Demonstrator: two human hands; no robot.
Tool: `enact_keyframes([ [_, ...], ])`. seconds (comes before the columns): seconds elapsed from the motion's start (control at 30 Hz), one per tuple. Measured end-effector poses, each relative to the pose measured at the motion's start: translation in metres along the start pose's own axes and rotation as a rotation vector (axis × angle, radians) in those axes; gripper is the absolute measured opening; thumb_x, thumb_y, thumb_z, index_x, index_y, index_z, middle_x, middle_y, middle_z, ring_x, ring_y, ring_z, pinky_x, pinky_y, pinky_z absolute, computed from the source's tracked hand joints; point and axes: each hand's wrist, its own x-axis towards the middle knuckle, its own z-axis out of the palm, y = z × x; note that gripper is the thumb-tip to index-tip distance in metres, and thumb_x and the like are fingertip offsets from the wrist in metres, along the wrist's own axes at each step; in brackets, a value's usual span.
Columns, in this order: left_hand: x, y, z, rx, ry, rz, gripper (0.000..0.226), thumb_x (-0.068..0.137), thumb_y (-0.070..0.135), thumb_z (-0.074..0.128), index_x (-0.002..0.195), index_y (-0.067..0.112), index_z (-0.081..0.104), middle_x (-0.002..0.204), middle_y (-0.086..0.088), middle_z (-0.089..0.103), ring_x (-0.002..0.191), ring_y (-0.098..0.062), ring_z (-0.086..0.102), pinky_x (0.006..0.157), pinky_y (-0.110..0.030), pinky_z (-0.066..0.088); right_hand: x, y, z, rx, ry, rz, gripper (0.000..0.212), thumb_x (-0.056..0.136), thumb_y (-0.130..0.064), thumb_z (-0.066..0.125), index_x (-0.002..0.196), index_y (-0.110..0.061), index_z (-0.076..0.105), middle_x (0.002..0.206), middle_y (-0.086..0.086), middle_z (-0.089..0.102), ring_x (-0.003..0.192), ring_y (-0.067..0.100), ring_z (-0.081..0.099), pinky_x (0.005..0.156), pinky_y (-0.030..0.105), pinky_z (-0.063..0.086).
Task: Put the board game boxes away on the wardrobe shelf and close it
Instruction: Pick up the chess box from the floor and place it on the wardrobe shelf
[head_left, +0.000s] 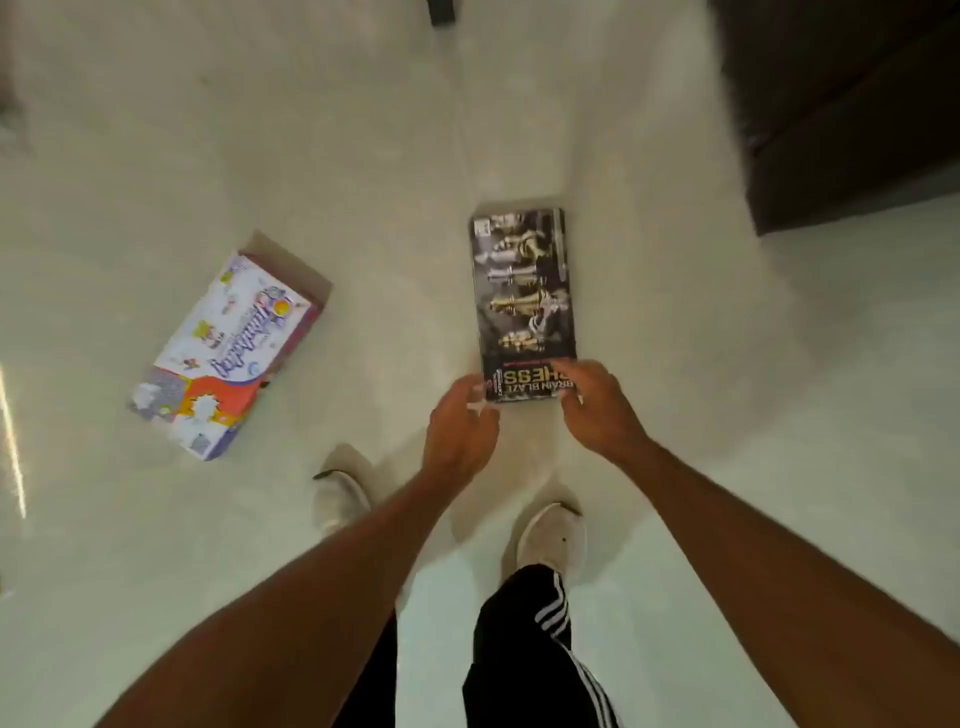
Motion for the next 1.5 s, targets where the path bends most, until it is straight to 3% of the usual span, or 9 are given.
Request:
enact_keyframes([
  [0.3,0.132,-0.055,0.047,0.089,-0.241,-0.035,0.036,0.085,0.017,0.056,0.121,0.015,0.062,0.118,-0.008,0.069,0.106,-0.027,0.064,0.095,-0.046,0.052,0.072,0.074,0.094,-0.053,0.07,0.027,0.059,0.085,0.001,0.056,0.14,-0.015,0.041,0.156,0.012,0.016,0.136,0.03,0.038,0.105,0.044,0.046],
  [0.5,0.14,-0.064,0.002,-0.035,-0.052,-0.043,0.05,0.087,-0.001,0.048,0.136,0.012,0.047,0.12,0.005,0.051,0.113,-0.015,0.051,0.094,-0.028,0.041,0.028,0.045,0.116,0.038,-0.189,-0.037,0.064,0.087,0.006,0.048,0.145,-0.017,0.036,0.156,0.009,0.027,0.143,0.023,0.03,0.114,0.03,0.03],
  [0.63,0.136,-0.07,-0.008,0.031,0.116,-0.378,0.056,0.088,0.012,0.049,0.141,0.005,0.032,0.141,-0.013,0.04,0.127,-0.031,0.043,0.095,-0.04,0.042,0.052,0.028,0.104,-0.063,-0.037,-0.06,0.074,0.08,0.013,0.05,0.147,-0.013,0.033,0.158,0.012,0.019,0.146,0.03,0.016,0.114,0.036,0.027],
  [0.83,0.134,-0.07,-0.02,-0.318,-0.272,-0.708,0.024,0.088,0.016,0.048,0.108,0.011,0.059,0.111,-0.014,0.066,0.098,-0.031,0.066,0.09,-0.06,0.048,0.074,0.026,0.117,-0.362,-0.117,-0.027,0.081,0.073,0.001,0.061,0.146,-0.016,0.03,0.157,0.015,0.019,0.146,0.037,0.015,0.11,0.054,0.035],
  [1.1,0.144,-0.114,-0.032,-0.533,0.37,-0.543,0.045,0.087,0.006,0.037,0.128,0.013,0.053,0.119,-0.009,0.061,0.099,-0.022,0.062,0.072,-0.031,0.051,0.043,0.01,0.141,-0.135,-0.259,-0.116,0.079,0.074,0.009,0.055,0.145,-0.017,0.034,0.147,0.004,0.04,0.134,0.025,0.038,0.106,0.036,0.041],
  [1.2,0.134,-0.132,-0.028,-0.474,0.29,-0.715,0.051,0.084,0.027,0.046,0.131,0.007,0.047,0.133,-0.013,0.053,0.113,-0.032,0.056,0.091,-0.032,0.053,0.06,0.008,0.134,-0.246,-0.112,-0.112,0.076,0.077,0.003,0.062,0.144,-0.017,0.032,0.152,0.008,0.031,0.141,0.03,0.029,0.108,0.043,0.037],
  [1.27,0.134,-0.137,-0.025,-0.565,0.226,-0.744,0.036,0.093,0.016,0.048,0.127,0.003,0.046,0.119,-0.008,0.047,0.09,-0.026,0.052,0.066,-0.006,0.048,0.073,0.007,0.129,-0.331,-0.076,-0.036,0.075,0.079,-0.003,0.06,0.146,-0.016,0.027,0.156,0.013,0.023,0.145,0.033,0.019,0.113,0.052,0.03],
  [1.37,0.139,-0.132,-0.03,-0.768,0.358,-0.733,0.011,0.09,0.018,0.049,0.093,0.009,0.055,0.102,-0.005,0.054,0.088,-0.025,0.055,0.077,-0.028,0.051,0.084,0.008,0.127,-0.355,-0.131,0.027,0.077,0.074,-0.01,0.065,0.142,-0.011,0.029,0.142,0.017,0.041,0.131,0.036,0.037,0.106,0.052,0.039],
  [1.5,0.136,-0.134,-0.029,-0.736,0.26,-0.536,0.039,0.094,0.031,0.047,0.128,0.012,0.05,0.12,-0.009,0.061,0.107,-0.026,0.061,0.099,-0.043,0.046,0.08,0.004,0.129,-0.247,-0.143,0.179,0.065,0.079,-0.014,0.065,0.137,-0.015,0.035,0.135,0.014,0.046,0.121,0.035,0.047,0.098,0.049,0.041],
])
